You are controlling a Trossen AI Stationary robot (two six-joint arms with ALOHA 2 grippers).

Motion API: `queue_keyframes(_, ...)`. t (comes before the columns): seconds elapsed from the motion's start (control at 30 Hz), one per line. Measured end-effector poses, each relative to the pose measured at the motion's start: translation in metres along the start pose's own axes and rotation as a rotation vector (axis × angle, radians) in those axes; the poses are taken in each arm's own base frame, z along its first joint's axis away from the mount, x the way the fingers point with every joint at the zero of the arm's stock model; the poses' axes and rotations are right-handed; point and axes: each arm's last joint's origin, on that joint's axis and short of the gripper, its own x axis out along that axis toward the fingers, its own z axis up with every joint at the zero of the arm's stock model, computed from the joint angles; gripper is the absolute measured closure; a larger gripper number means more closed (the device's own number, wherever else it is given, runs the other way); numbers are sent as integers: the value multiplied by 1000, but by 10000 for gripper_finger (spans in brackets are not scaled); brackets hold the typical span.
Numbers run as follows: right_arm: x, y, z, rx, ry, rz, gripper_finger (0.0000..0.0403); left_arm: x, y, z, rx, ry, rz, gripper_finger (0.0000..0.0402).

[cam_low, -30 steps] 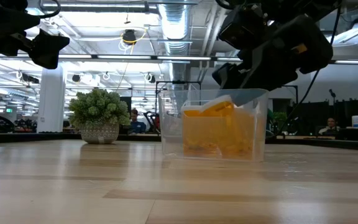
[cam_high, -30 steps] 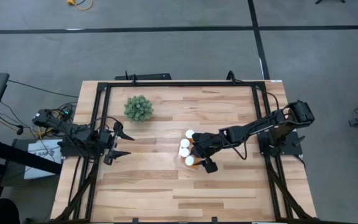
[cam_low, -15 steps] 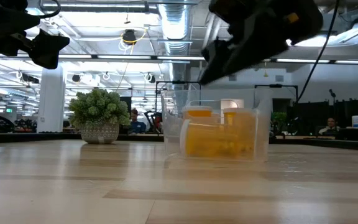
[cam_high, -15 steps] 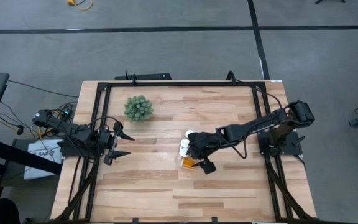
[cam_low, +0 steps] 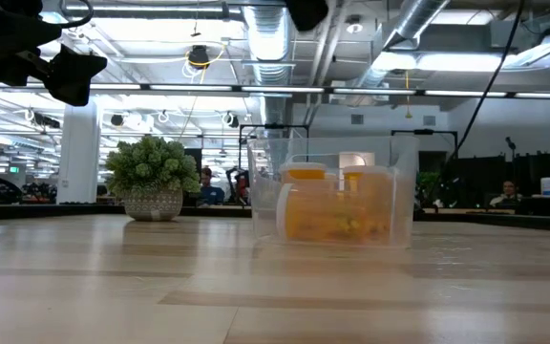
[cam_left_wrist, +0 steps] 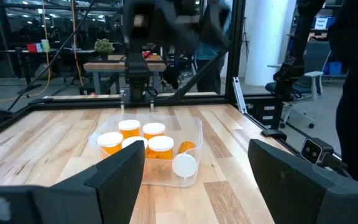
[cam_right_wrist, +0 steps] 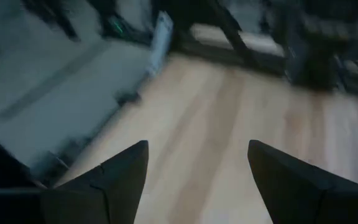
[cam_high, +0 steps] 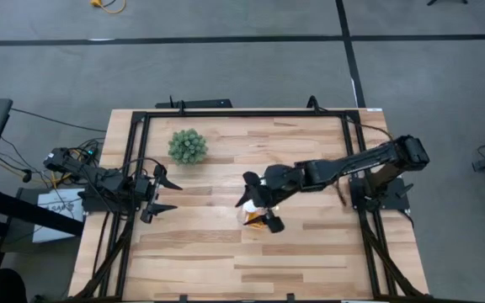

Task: Pick and place pill bottles into a basket
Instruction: Return to Home Position

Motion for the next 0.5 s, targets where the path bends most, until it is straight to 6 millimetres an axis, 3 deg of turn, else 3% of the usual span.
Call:
queue_keyframes(0.3,-44,-32,16,220,-128,-21,132,0,0,0,0,0,0,125)
queue_keyframes(0.5,-64,-27,26,244,-173,-19,132,0,0,0,0,0,0,125)
